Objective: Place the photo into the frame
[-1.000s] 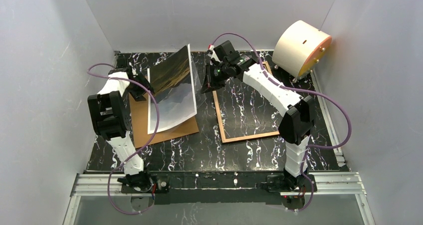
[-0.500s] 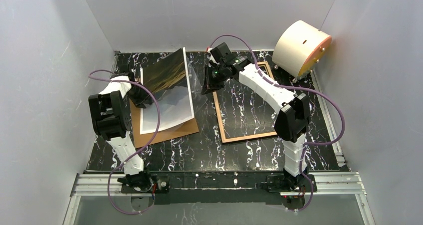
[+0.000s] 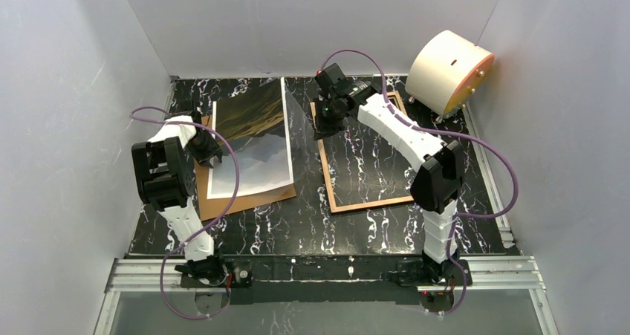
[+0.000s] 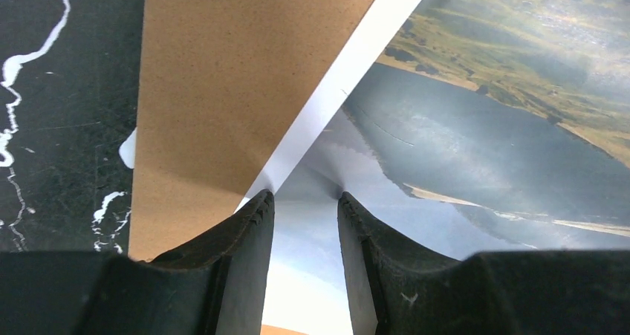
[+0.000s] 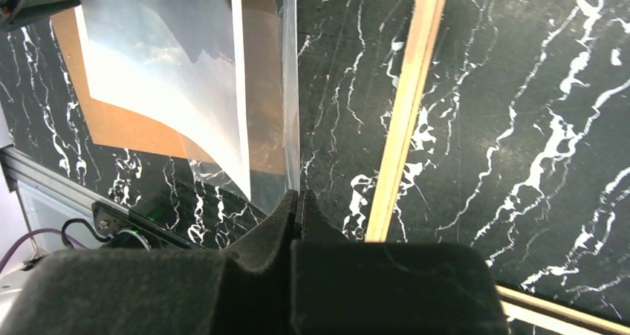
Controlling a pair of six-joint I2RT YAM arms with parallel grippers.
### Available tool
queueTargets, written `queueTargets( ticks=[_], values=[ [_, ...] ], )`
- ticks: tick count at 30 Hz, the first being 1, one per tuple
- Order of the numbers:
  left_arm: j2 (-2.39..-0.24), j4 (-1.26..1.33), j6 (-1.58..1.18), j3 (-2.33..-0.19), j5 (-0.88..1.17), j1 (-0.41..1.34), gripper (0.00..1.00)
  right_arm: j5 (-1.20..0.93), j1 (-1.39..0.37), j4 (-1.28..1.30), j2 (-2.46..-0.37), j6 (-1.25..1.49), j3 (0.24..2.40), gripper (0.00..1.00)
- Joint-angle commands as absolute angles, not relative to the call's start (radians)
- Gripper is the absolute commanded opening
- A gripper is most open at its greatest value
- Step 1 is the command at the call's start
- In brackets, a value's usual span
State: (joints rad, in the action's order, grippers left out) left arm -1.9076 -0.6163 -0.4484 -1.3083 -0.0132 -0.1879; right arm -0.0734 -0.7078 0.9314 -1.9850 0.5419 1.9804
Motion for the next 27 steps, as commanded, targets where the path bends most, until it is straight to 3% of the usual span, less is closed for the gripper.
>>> queueTargets(
  ticks=[1,11,18,20,24,27],
  values=[
    [-1.908,-0.698,-0.425,-1.33,-0.134,-0.199,0.36,-0.005,-0.682,0.956,-1.871,0.548,1.969,0.01],
    [-1.936,-0.702,-0.42,-1.348,-0.098,-0.203,0.36,-0.388,-0.546,0.524,-1.583,0.469,1.375,0.01],
    [-1.946,-0.703,-0.416,-1.351,-0.079,-0.202,0.36,-0.574,-0.438,0.343,-1.519,0.476,1.15,0.01],
    [-1.948,-0.702,-0.412,-1.354,-0.076,-0.203,0.36,-0.61,-0.401,0.309,-1.519,0.475,1.097,0.1],
    [-1.945,-0.703,-0.409,-1.357,-0.068,-0.202,0.36,-0.655,-0.33,0.24,-1.546,0.48,1.019,0.4],
    [-1.949,-0.703,-0.412,-1.364,-0.043,-0.202,0.36,-0.648,-0.305,0.215,-1.591,0.49,1.019,0.53]
  ],
)
